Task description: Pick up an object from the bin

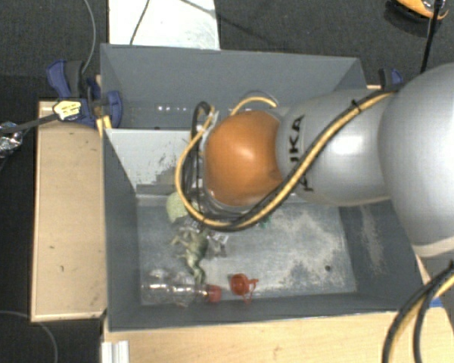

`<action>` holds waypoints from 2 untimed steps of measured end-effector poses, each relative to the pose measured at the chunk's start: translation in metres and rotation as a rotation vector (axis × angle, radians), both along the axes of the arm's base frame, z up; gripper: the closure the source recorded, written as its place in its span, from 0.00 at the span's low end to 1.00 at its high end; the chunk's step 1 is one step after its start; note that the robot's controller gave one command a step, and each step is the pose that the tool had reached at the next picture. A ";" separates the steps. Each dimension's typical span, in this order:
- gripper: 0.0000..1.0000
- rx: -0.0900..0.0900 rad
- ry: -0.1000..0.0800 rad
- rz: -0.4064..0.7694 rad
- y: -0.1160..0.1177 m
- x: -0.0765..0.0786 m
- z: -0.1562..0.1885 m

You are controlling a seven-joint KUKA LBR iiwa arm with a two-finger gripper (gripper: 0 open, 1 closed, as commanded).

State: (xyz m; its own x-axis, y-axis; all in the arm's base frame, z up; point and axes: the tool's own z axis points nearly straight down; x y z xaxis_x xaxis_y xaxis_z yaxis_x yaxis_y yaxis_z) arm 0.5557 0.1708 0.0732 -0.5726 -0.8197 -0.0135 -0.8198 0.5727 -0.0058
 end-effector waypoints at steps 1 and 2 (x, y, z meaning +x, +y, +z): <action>1.00 0.000 0.000 0.000 0.000 0.000 0.000; 1.00 0.000 0.000 -0.002 0.000 0.000 0.001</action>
Offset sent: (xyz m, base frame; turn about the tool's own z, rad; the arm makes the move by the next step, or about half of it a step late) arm 0.0000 0.0000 0.0045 0.0000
